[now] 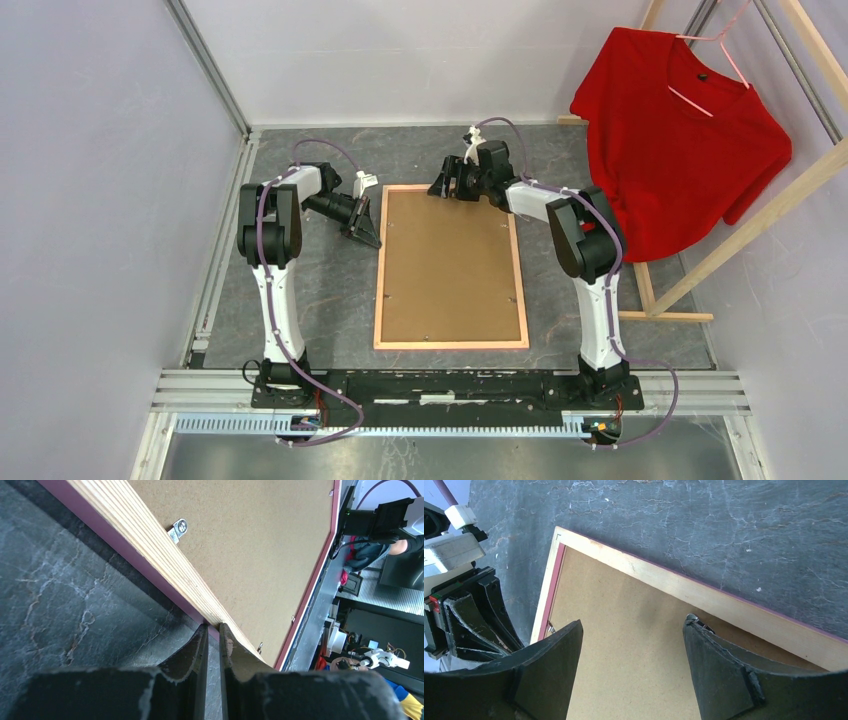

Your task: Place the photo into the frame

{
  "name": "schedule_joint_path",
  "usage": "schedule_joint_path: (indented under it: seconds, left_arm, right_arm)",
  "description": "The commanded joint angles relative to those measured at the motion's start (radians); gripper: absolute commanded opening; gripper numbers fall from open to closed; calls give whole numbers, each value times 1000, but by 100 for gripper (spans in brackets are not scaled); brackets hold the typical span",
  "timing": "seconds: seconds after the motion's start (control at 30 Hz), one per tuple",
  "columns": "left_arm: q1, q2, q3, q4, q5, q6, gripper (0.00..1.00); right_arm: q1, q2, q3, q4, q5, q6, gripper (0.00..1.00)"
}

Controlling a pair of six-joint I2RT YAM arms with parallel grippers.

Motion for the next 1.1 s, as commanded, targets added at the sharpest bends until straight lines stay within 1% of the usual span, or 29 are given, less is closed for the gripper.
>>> schedule_joint_path:
  seconds: [0.0, 0.5, 0.7, 0.8, 1.07]
  left_arm:
    - [8, -5, 2, 53, -51, 75, 19]
    - [8, -8, 2, 53, -55, 74, 19]
    - [8, -14, 2, 52, -58, 75, 18]
    - [8, -19, 1, 53, -63, 73, 18]
    - [10, -27, -2, 53, -69, 70, 18]
  right_arm:
    - [-1, 21, 33, 3, 27, -9, 80]
    - [-1, 37, 62, -38, 118, -39, 79]
    - [13, 33, 80, -49, 120, -55, 79]
    - [18, 5, 74, -42, 88, -53, 80]
    - [6, -136, -20, 12, 48, -51, 87]
